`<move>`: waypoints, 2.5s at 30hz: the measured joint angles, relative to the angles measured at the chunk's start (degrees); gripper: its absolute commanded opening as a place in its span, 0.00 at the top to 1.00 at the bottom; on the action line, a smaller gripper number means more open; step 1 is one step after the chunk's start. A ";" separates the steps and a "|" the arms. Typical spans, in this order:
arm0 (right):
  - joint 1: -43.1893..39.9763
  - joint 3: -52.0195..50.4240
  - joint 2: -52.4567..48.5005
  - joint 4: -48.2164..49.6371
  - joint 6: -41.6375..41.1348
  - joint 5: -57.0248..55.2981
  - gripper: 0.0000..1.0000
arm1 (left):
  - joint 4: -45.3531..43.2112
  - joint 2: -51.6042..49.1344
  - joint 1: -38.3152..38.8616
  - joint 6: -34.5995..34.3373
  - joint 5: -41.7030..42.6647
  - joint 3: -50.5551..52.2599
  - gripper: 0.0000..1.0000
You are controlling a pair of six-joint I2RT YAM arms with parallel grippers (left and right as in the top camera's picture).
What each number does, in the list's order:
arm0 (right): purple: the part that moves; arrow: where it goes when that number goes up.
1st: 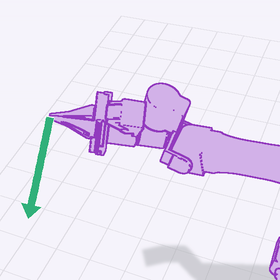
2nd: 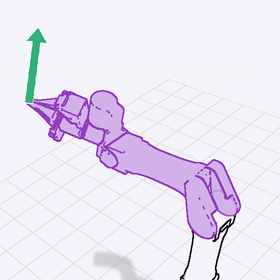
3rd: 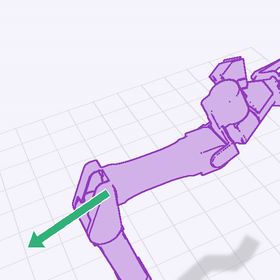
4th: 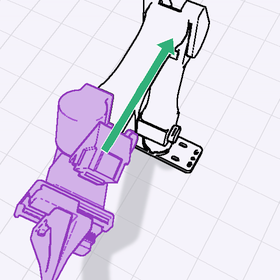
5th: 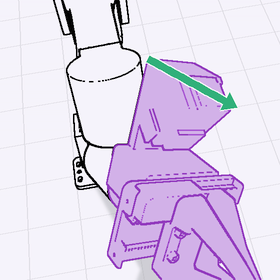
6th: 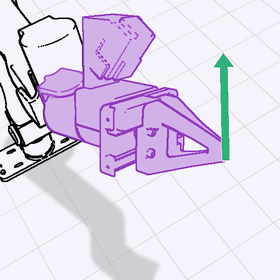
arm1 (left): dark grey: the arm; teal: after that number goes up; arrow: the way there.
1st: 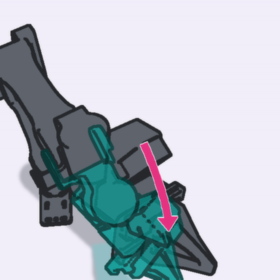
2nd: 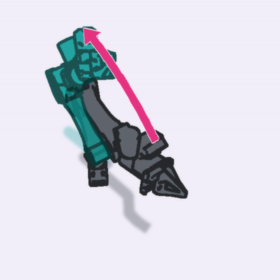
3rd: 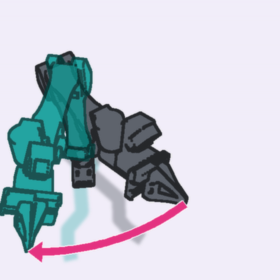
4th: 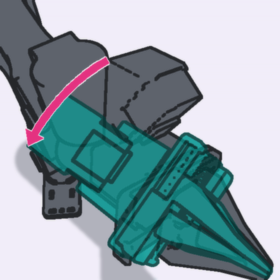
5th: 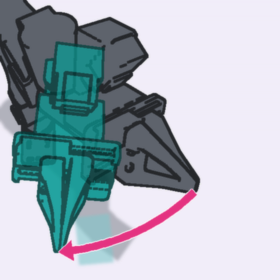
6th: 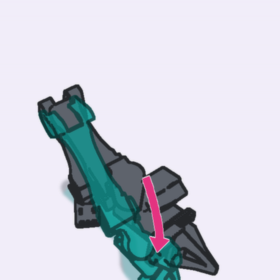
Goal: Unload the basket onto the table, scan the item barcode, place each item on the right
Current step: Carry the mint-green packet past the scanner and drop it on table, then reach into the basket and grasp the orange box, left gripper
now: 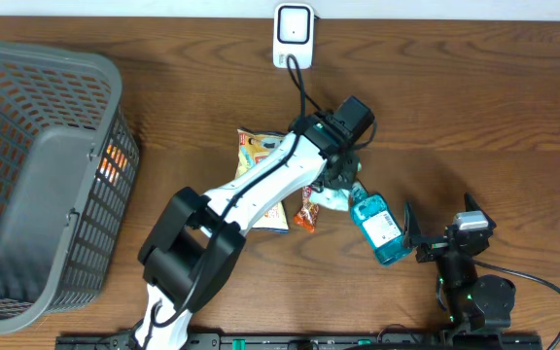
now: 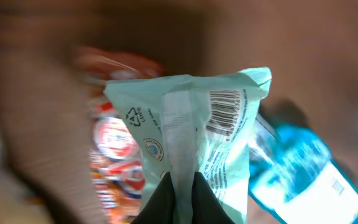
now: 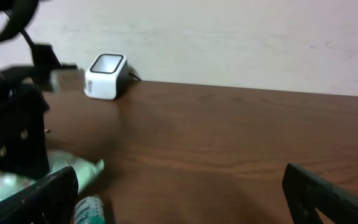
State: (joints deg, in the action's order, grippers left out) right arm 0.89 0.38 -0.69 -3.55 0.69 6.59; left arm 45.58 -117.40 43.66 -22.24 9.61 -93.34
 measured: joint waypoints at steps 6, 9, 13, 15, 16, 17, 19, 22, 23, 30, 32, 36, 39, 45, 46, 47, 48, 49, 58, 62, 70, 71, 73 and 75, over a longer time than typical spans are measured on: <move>0.00 0.00 0.00 0.00 0.00 0.00 0.01 | -0.50 -0.37 0.61 0.22 4.04 0.00 0.93; 0.00 0.00 0.00 -0.02 0.00 0.00 0.01 | -0.61 -0.50 0.66 -3.45 3.04 0.00 0.92; 0.00 0.00 0.00 -0.02 0.00 0.00 0.01 | -1.07 -1.66 0.66 -9.64 1.18 0.00 0.93; 0.00 0.00 0.00 0.00 0.00 0.00 0.01 | -1.16 -2.82 0.66 -12.66 0.76 0.00 0.93; 0.00 0.00 0.00 -0.02 0.00 0.00 0.01 | -1.16 -3.30 0.66 -13.90 0.72 0.00 0.93; 0.00 0.00 0.00 -0.02 0.00 0.00 0.01 | -1.16 -3.89 0.66 -15.13 0.63 0.00 0.93; 0.00 0.00 0.00 0.00 0.00 0.00 0.01 | -1.27 -5.03 0.66 -17.14 0.52 0.00 0.93; 0.00 0.00 0.00 0.00 0.00 0.00 0.01 | -1.79 -6.16 0.66 -19.21 0.59 0.00 0.92; 0.00 0.00 0.00 0.00 0.00 0.00 0.01 | -1.92 -6.27 0.68 -19.50 0.57 0.00 0.87; 0.00 0.00 0.00 -0.02 0.00 0.00 0.01 | 3.74 -6.25 0.48 -19.41 -1.49 -0.35 0.02; 0.00 0.00 0.00 -0.02 0.00 0.00 0.01 | 7.67 -5.92 -0.02 -17.73 -2.08 -2.10 0.02; 0.00 0.00 0.00 -0.02 0.00 0.00 0.01 | 14.05 -1.14 -2.84 -12.41 -2.86 -9.86 0.02; 0.00 0.00 0.00 -0.02 0.00 0.00 0.01 | 14.45 6.93 -6.93 -9.03 -3.96 -16.20 0.02; 0.00 0.00 0.00 -0.02 0.00 0.00 0.01 | 15.04 24.20 -19.65 -4.39 -8.94 -21.53 0.02; 0.00 0.00 0.00 0.00 0.00 0.00 0.01 | 15.93 26.56 -22.69 -4.11 -10.84 -21.66 0.02; 0.00 0.00 0.00 0.00 0.00 0.00 0.01 | 16.79 28.28 -25.88 -3.80 -12.39 -21.68 0.02; 0.00 0.00 0.00 0.00 0.00 0.00 0.01 | 17.35 29.11 -28.11 -3.61 -13.14 -21.66 0.02; 0.00 0.00 0.00 0.00 0.00 0.00 0.01 | 18.16 29.86 -31.52 -3.52 -14.25 -21.66 0.02; 0.00 0.00 0.00 0.00 0.00 0.00 0.01 | 24.85 27.69 -60.72 -5.90 -14.86 -18.12 0.00; 0.00 0.00 0.00 -0.02 0.00 0.00 0.01 | 21.70 26.49 -68.63 -0.98 -9.44 -11.52 0.02; 0.00 0.00 0.00 -0.02 0.00 0.00 0.01 | 3.80 22.10 -74.40 13.68 1.18 10.69 0.02; 0.00 0.00 0.00 0.00 0.00 0.00 0.01 | 1.53 21.31 -74.27 15.45 1.88 12.85 0.02; 0.00 0.00 0.00 -0.02 0.00 0.00 0.01 | -2.58 19.52 -73.90 18.45 2.60 16.13 0.02; 0.00 0.00 0.00 0.00 0.00 0.00 0.01 | -4.92 17.64 -73.70 20.96 3.06 17.94 0.02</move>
State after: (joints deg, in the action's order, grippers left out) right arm 0.89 0.38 -0.69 -3.55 0.69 6.59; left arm 40.66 -99.77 -30.04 -1.28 12.67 -75.40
